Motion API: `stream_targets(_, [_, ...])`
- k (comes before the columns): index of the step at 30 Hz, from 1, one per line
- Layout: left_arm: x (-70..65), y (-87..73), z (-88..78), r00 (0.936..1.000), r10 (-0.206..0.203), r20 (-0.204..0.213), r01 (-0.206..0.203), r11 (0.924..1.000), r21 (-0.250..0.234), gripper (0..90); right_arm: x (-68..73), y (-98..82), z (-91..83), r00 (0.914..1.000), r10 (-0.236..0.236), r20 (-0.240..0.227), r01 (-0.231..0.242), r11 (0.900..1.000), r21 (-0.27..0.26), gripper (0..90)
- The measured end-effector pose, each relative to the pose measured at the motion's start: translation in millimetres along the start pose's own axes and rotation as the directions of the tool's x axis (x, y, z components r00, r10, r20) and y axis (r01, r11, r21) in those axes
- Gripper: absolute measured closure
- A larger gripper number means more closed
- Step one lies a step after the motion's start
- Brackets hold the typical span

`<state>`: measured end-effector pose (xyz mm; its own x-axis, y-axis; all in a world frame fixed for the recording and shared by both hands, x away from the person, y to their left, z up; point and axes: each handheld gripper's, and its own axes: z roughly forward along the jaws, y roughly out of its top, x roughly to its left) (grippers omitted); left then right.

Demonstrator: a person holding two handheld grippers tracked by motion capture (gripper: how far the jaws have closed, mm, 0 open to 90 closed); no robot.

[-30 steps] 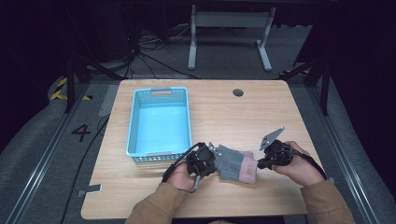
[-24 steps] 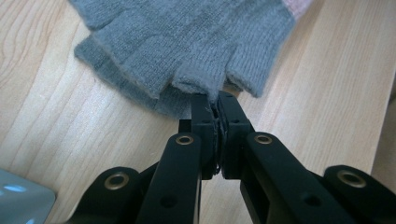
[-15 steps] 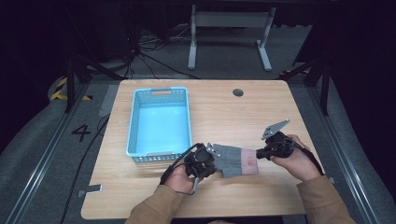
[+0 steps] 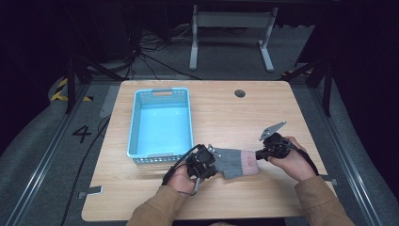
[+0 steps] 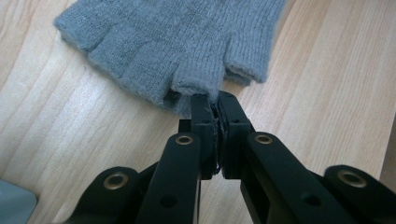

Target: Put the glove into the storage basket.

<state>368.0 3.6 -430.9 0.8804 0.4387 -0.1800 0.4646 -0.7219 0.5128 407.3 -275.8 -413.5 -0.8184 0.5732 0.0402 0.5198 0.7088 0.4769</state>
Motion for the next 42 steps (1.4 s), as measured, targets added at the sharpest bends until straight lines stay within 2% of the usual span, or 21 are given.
stream_targets(3, [0.7, -0.1, 2.2, 1.0000, -0.003, 0.003, 0.003, 1.0000, 0.008, 85.9, -1.1, -0.8, 2.4, 1.0000, -0.004, -0.001, 0.004, 1.000, 0.003, 85.9])
stream_targets(4, [1.3, -0.2, 3.0, 1.0000, -0.005, 0.005, 0.005, 0.9999, 0.015, 84.1, -1.3, -1.2, 2.7, 1.0000, -0.009, 0.001, 0.009, 1.000, 0.002, 83.0])
stream_targets(7, [2.7, -1.3, 5.3, 1.0000, -0.001, 0.008, 0.001, 0.9994, 0.035, 74.3, -1.2, -2.6, 2.0, 0.9978, -0.042, 0.051, 0.042, 0.999, 0.012, 72.3])
stream_targets(14, [3.7, -0.2, -2.1, 0.9999, -0.006, 0.015, 0.006, 0.9997, 0.024, 63.5, -1.2, -5.8, -13.0, 0.9943, -0.040, 0.099, 0.039, 0.999, 0.006, 66.3])
stream_targets(21, [4.0, 3.6, -12.3, 0.9997, -0.022, 0.006, 0.022, 0.9996, -0.019, 56.7, -2.4, -10.0, -27.4, 0.9943, -0.016, 0.105, 0.020, 0.999, -0.036, 66.1])
stream_targets(23, [5.4, 4.2, -13.6, 0.9995, -0.028, 0.015, 0.029, 0.9991, -0.032, 53.3, -2.8, -11.0, -30.6, 0.9944, -0.006, 0.105, 0.011, 0.999, -0.048, 65.5])
stream_targets(29, [3.7, 9.1, -18.8, 0.9995, -0.032, 0.005, 0.032, 0.9941, -0.104, 47.9, -3.4, -16.3, -37.1, 0.9944, 0.015, 0.105, -0.008, 0.998, -0.070, 64.5])
stream_targets(36, [4.2, 15.5, -18.2, 0.9994, -0.035, -0.005, 0.034, 0.9909, -0.131, 42.5, -4.6, -20.6, -42.6, 0.9951, 0.035, 0.092, -0.026, 0.995, -0.094, 64.5])
stream_targets(42, [2.3, 23.6, -11.7, 0.9992, -0.022, -0.034, 0.017, 0.9888, -0.148, 37.5, -4.5, -26.2, -46.4, 0.9943, 0.049, 0.094, -0.039, 0.994, -0.101, 64.3])
